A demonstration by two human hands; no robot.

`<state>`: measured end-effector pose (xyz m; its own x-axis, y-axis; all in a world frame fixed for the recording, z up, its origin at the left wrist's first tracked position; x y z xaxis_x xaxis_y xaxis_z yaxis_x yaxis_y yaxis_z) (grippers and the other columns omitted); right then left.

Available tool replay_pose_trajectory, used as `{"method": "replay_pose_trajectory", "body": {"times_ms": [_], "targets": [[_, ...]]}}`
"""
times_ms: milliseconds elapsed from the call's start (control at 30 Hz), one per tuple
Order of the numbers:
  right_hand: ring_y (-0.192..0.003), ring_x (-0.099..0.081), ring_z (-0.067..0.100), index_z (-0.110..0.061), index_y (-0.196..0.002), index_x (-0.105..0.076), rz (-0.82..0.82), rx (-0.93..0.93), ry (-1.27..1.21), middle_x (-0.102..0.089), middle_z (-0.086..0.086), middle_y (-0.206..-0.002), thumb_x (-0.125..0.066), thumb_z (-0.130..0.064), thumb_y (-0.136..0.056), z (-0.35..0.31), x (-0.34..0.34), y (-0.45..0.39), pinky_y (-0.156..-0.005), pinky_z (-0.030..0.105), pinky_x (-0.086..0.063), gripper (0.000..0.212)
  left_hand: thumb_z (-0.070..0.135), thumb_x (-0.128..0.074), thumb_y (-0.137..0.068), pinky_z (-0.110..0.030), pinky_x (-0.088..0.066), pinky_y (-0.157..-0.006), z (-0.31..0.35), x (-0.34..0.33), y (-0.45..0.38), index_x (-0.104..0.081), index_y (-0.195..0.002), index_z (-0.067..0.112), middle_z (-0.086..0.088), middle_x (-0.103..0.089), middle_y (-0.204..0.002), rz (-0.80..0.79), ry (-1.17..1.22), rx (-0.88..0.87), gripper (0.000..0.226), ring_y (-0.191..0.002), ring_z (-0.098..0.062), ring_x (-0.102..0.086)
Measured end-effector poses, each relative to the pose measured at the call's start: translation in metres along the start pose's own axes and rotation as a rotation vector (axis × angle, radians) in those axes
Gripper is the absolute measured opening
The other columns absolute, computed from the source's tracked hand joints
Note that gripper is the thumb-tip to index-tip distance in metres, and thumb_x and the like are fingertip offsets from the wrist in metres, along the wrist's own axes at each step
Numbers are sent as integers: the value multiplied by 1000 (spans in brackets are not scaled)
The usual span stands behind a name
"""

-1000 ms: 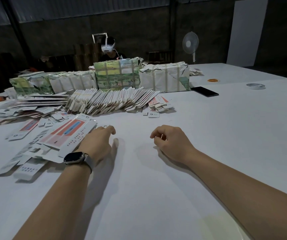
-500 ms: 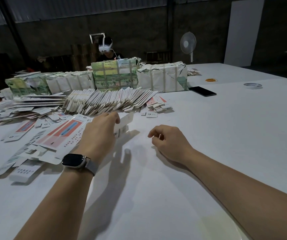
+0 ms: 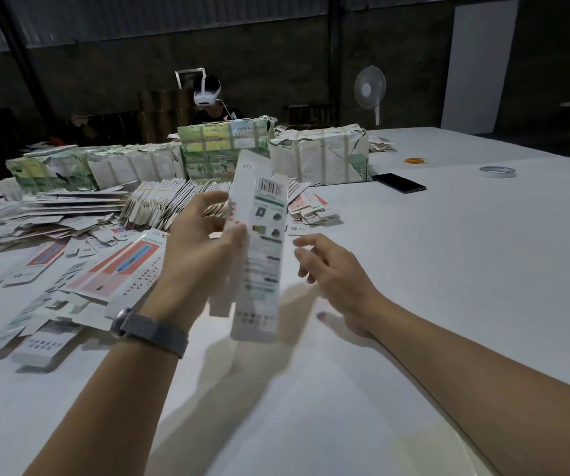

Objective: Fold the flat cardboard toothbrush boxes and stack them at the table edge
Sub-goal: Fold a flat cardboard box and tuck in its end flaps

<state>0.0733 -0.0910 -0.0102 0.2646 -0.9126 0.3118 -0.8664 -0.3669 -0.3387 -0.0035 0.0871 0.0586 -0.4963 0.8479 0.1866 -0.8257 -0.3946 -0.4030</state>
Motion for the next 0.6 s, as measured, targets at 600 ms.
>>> {"method": "replay_pose_trajectory", "body": {"times_ms": [600], "targets": [[-97, -71, 28, -11, -131, -53, -73, -41, -492, -72, 14, -117, -38, -29, -107, -7, 1, -2, -79, 38, -58, 33, 29, -54, -104, -25, -55, -53, -59, -71, 27, -51, -121, 34, 0, -78, -89, -217, 388, 309, 18, -74, -16, -76]]}}
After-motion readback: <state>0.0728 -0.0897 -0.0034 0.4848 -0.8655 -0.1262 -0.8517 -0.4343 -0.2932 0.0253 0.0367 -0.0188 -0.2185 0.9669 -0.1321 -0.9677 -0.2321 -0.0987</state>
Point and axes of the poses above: each hand's wrist, its own y-axis away from the middle knuckle, its own x-axis out of the back of the hand, z = x × y, the point moved 2 cm from there along -y, towards the middle knuckle
